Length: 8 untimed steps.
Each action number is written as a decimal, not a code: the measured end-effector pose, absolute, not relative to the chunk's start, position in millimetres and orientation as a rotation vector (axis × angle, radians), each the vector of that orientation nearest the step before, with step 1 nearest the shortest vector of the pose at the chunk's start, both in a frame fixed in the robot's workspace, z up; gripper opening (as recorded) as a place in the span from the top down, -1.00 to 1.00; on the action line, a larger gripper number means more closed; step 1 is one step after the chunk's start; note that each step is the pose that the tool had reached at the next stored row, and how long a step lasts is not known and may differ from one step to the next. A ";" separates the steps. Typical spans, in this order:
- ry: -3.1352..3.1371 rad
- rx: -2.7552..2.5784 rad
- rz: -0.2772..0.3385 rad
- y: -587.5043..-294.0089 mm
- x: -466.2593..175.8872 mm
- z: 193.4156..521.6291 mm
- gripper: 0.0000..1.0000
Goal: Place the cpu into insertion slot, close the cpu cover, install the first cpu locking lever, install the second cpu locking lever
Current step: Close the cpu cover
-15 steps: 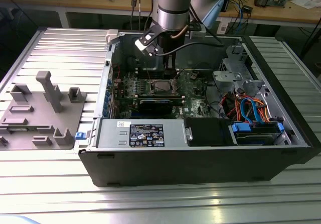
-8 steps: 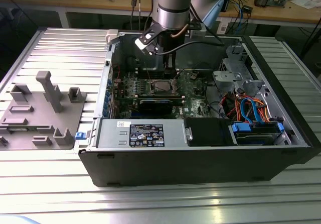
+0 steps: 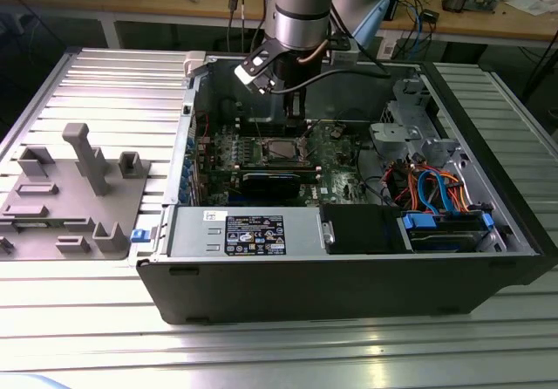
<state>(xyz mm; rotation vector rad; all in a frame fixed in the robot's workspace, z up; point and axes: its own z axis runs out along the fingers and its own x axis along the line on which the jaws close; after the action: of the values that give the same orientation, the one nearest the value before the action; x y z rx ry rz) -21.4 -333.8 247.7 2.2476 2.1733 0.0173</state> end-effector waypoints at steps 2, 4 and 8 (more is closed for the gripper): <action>2.176 2.251 0.010 -333.8 -20.7 247.7 0.79; 2.181 2.252 0.005 -333.7 -19.5 247.6 0.79; 2.237 2.197 0.005 -333.7 -19.4 247.5 0.79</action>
<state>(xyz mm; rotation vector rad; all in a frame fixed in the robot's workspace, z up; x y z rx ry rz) -19.4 -333.7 247.5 2.1972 2.2374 0.0055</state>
